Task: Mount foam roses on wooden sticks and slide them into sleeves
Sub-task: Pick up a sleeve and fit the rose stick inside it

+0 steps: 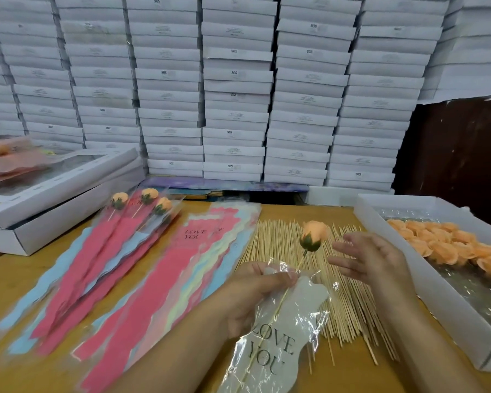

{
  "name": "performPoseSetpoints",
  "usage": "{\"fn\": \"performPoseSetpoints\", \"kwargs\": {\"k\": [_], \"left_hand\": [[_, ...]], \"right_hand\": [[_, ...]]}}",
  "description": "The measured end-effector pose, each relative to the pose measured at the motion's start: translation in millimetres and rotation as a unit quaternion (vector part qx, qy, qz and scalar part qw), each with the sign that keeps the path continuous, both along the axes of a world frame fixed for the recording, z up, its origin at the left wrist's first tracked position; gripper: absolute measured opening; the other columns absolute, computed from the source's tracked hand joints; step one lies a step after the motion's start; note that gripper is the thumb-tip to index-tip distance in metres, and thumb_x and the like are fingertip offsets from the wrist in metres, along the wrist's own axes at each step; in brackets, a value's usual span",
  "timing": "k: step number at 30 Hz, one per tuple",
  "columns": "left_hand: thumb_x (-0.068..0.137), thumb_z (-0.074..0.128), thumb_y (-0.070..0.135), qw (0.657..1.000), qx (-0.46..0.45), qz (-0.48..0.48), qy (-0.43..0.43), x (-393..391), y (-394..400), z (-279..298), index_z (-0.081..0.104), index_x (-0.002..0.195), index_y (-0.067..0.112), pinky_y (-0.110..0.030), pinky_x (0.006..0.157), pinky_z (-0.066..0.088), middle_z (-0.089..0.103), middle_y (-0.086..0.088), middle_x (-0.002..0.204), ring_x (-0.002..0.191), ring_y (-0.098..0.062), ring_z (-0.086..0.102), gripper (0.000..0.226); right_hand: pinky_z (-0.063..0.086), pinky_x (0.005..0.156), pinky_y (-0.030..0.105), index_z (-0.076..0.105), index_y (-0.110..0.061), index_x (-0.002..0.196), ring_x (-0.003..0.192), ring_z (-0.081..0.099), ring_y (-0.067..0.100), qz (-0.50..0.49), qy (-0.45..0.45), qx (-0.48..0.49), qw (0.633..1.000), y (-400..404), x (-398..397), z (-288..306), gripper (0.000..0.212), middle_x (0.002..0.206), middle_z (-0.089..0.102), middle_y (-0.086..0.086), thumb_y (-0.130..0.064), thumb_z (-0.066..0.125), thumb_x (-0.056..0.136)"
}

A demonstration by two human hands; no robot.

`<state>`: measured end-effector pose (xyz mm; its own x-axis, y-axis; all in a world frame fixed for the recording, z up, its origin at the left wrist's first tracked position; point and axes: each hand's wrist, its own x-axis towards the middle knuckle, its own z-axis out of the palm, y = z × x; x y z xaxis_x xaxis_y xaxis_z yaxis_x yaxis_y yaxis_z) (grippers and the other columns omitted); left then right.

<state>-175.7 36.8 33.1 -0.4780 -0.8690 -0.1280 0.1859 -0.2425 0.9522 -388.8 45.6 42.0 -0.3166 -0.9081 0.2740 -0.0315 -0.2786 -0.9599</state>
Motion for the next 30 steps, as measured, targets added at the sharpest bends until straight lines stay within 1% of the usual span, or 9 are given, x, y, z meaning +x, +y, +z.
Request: {"fn": "performPoseSetpoints", "kwargs": {"k": [2,4,7,10,14,19,23,27,30], "left_hand": [[0.078,0.081,0.018,0.999,-0.011,-0.015,-0.025,-0.6,1.1,-2.2,0.07,0.078,0.005,-0.029,0.07,0.054,0.073,-0.012,0.082,0.069,-0.019,0.069,0.017],[0.076,0.083,0.021,0.999,-0.016,-0.027,-0.035,-2.2,2.6,-3.9,0.071,0.062,0.017,-0.026,0.063,0.053,0.073,-0.006,0.074,0.063,-0.015,0.068,0.019],[0.076,0.086,0.024,0.998,-0.018,-0.036,-0.043,-1.6,3.0,-3.2,0.069,0.056,0.021,-0.025,0.058,0.051,0.069,-0.002,0.066,0.058,-0.014,0.064,0.026],[0.08,0.082,0.021,0.998,-0.02,-0.038,-0.05,0.3,2.6,-2.4,0.072,0.061,0.02,-0.026,0.062,0.053,0.071,-0.004,0.07,0.062,-0.017,0.066,0.021],[0.087,0.077,0.019,0.997,-0.015,-0.042,-0.059,0.1,3.9,-0.9,0.077,0.071,0.018,-0.023,0.059,0.054,0.075,-0.006,0.078,0.065,-0.015,0.07,0.016],[0.085,0.078,0.02,0.998,-0.008,-0.05,-0.034,-0.7,4.5,-0.9,0.081,0.081,0.016,-0.025,0.067,0.057,0.077,-0.009,0.086,0.073,-0.017,0.073,0.007],[0.081,0.081,0.03,0.998,-0.014,-0.05,-0.02,-1.7,1.9,-3.7,0.079,0.097,0.01,-0.028,0.075,0.057,0.077,-0.012,0.095,0.082,-0.019,0.073,0.026],[0.078,0.082,0.036,0.999,-0.004,-0.033,-0.013,-1.6,-0.9,-2.9,0.073,0.114,0.004,-0.037,0.086,0.058,0.072,-0.023,0.111,0.09,-0.027,0.07,0.049],[0.086,0.075,0.028,1.0,0.002,-0.019,-0.012,-0.8,-2.9,-3.4,0.071,0.118,0.002,-0.031,0.075,0.06,0.074,-0.022,0.107,0.084,-0.024,0.072,0.041]], "right_hand": [[0.058,0.074,0.03,0.063,-0.03,0.117,0.092,0.074,0.012,0.026,0.003,0.005,1.0,-2.1,0.4,-2.3,0.028,0.116,0.069,-0.006,-0.037,0.064,0.09],[0.059,0.073,0.026,0.063,-0.034,0.123,0.098,0.07,0.005,0.063,0.026,0.008,0.998,-1.5,4.4,-5.0,0.036,0.117,0.067,-0.013,-0.034,0.065,0.087],[0.058,0.068,0.021,0.077,-0.034,0.099,0.089,0.073,0.012,0.127,0.067,-0.005,0.99,3.4,12.8,-7.3,0.028,0.104,0.076,-0.005,-0.011,0.065,0.091],[0.056,0.064,0.016,0.078,-0.032,0.09,0.08,0.075,0.012,0.14,0.086,-0.02,0.986,6.1,15.7,-7.5,0.031,0.094,0.078,-0.004,-0.003,0.068,0.088],[0.057,0.069,0.019,0.078,-0.021,0.095,0.083,0.075,0.017,0.142,0.075,-0.023,0.987,4.4,14.5,-8.1,0.025,0.094,0.078,0.001,0.001,0.07,0.085],[0.057,0.071,0.019,0.078,-0.021,0.093,0.086,0.075,0.015,0.147,0.081,-0.018,0.986,4.7,16.8,-10.0,0.024,0.094,0.078,0.0,0.0,0.074,0.082],[0.057,0.073,0.019,0.078,-0.023,0.092,0.091,0.074,0.013,0.151,0.084,-0.002,0.985,5.9,16.8,-8.7,0.024,0.096,0.078,-0.002,-0.002,0.076,0.081],[0.057,0.07,0.019,0.076,-0.026,0.101,0.089,0.074,0.013,0.197,0.1,0.038,0.975,10.0,20.3,-7.6,0.017,0.097,0.078,-0.003,-0.021,0.07,0.086],[0.056,0.069,0.018,0.077,-0.029,0.1,0.089,0.073,0.012,0.215,0.09,0.06,0.971,10.7,22.9,-8.0,0.026,0.099,0.077,-0.004,-0.039,0.063,0.08]]}}
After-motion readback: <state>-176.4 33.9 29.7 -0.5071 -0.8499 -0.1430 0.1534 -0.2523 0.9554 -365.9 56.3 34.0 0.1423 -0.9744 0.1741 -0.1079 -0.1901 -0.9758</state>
